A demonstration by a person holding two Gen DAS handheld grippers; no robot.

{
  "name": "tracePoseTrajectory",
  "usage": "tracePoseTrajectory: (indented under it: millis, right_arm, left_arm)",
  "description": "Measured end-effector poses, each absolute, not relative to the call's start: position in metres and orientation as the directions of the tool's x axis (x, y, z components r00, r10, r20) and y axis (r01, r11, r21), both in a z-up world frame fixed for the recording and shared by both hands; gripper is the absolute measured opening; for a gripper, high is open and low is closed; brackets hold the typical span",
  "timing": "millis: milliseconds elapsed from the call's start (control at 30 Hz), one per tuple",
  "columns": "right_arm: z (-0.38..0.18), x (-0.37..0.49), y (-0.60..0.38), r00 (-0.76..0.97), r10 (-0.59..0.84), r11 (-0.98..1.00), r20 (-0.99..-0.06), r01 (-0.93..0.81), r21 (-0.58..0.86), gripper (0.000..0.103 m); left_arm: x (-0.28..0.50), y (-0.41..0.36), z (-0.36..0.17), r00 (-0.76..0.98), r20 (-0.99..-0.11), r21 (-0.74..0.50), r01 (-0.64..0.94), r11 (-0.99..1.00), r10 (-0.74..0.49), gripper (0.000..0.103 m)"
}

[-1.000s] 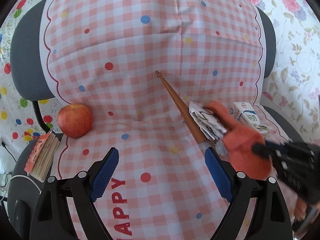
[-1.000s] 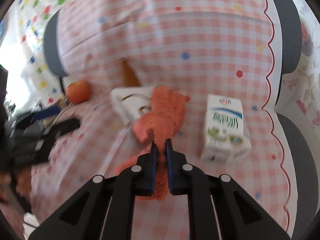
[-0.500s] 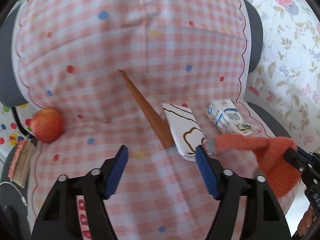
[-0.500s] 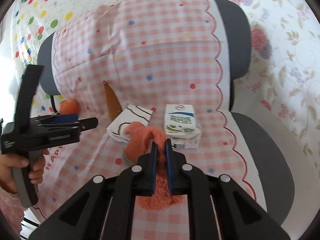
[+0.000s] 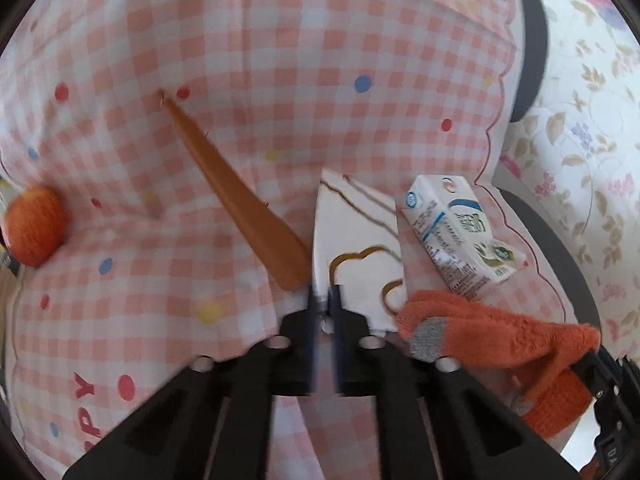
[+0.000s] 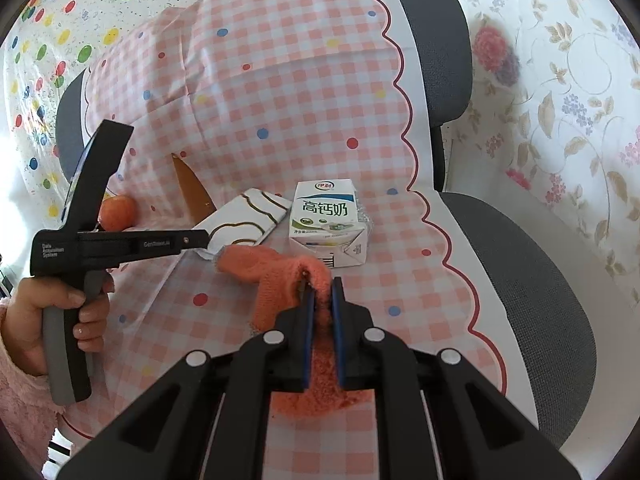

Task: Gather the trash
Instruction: 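Grasp the white paper wrapper with the left gripper while the right lifts the sock, then carry the paper wrapper and orange sock toward the pink bin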

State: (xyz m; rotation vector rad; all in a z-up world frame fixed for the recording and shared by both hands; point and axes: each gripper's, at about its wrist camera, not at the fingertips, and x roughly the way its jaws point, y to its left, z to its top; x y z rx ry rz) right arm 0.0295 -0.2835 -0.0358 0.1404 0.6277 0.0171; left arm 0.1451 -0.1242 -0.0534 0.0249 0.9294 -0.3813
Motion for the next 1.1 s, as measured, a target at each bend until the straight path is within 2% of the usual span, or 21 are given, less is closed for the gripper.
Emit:
tracePoseTrajectory:
  millis: [367,633,833,867,967,1033,1100]
  right_arm:
    - [-0.026,0.006,-0.272,0.819,0.079,0.988,-0.569,0.011,0.153,0.008]
    - [-0.028,-0.009,-0.237,0.807,0.114,0.989,-0.580,-0.037,0.143,0.008]
    - [-0.025,-0.014,-0.219,0.805,0.126,0.988,-0.580,-0.051,0.143,0.008]
    - [-0.025,-0.014,-0.218,0.804,0.124,0.989,-0.582,-0.049,0.142,0.008]
    - [-0.026,-0.017,-0.220,0.800,0.118,0.989,-0.588,-0.041,0.143,0.008]
    - [-0.027,-0.019,-0.222,0.800,0.115,0.989,-0.589,-0.035,0.147,0.008]
    - [-0.028,-0.021,-0.224,0.800,0.115,0.988,-0.589,-0.030,0.152,0.008]
  left_arm:
    - [0.059,-0.084,-0.003,0.690,-0.651,0.009,0.424,0.906,-0.317,0.001]
    - [0.006,-0.049,-0.004,0.722,-0.649,0.087,0.385,0.919,-0.241,0.001]
    - [-0.011,-0.057,-0.015,0.671,-0.669,0.029,0.454,0.890,-0.321,0.002]
    - [-0.012,-0.059,-0.016,0.665,-0.671,0.024,0.462,0.887,-0.328,0.006]
    - [-0.011,-0.066,-0.023,0.624,-0.687,-0.026,0.492,0.870,-0.373,0.008]
    - [-0.009,-0.069,-0.026,0.606,-0.693,-0.048,0.501,0.864,-0.390,0.013]
    - [-0.006,-0.071,-0.029,0.589,-0.700,-0.076,0.502,0.862,-0.404,0.031]
